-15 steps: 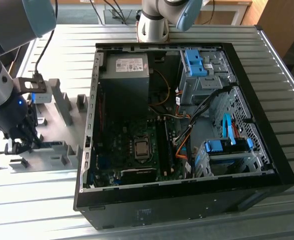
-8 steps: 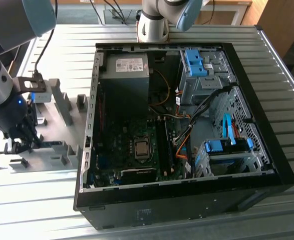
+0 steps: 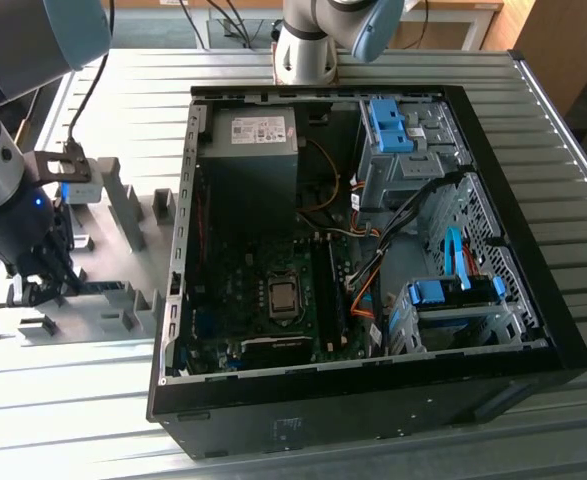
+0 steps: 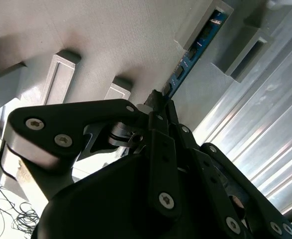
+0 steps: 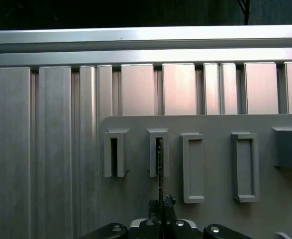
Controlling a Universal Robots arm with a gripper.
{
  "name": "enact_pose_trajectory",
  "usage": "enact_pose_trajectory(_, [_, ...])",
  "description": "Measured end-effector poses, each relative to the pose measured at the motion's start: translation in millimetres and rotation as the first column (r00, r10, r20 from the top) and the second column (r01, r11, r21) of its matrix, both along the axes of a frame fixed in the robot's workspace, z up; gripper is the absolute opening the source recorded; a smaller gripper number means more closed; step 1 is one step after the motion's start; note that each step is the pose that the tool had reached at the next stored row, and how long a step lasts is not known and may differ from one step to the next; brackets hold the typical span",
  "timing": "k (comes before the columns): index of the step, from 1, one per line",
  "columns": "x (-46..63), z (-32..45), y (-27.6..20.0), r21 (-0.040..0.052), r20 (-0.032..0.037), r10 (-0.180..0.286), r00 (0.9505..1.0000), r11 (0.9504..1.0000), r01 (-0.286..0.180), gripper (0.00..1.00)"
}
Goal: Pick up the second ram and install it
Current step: 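Pick up the second ram and move it above second insertion slot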
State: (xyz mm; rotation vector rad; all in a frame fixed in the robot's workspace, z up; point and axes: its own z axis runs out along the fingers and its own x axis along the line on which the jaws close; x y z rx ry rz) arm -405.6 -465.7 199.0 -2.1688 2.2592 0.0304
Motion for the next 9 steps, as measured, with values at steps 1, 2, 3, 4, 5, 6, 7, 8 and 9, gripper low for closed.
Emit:
enact_pose_trajectory(1, [0.0, 0.1, 0.0, -0.0001, 0.0000, 0.000, 1.0000, 1.0000, 0.000, 0.14])
enact_pose_trajectory(2, [0.0, 0.3, 0.0, -0.0002, -0.0002, 0.000, 1.0000, 1.0000, 0.000, 0.14])
enact_pose_trajectory(3, [0.0, 0.4, 0.0, -0.0002, -0.0003, 0.000, 1.0000, 1.0000, 0.000, 0.14])
enact_pose_trajectory(4, [0.0, 0.5, 0.0, -0.0002, -0.0003, 0.000, 1.0000, 1.0000, 0.000, 0.14])
enact_pose_trajectory(5, [0.0, 0.5, 0.0, -0.0002, -0.0003, 0.000, 1.0000, 1.0000, 0.000, 0.14])
enact_pose_trajectory(6, [0.0, 0.8, 0.0, -0.0003, -0.0003, 0.000, 1.0000, 1.0000, 0.000, 0.14])
enact_pose_trajectory(7, [0.0, 1.3, 0.0, -0.0005, -0.0006, 0.000, 1.0000, 1.0000, 0.000, 0.14])
enact_pose_trajectory(8, [0.0, 1.4, 0.0, -0.0003, -0.0003, 0.000, 1.0000, 1.0000, 0.000, 0.14])
enact_pose_trajectory(9, [0.0, 1.8, 0.0, -0.0003, -0.0003, 0.000, 1.0000, 1.0000, 0.000, 0.14])
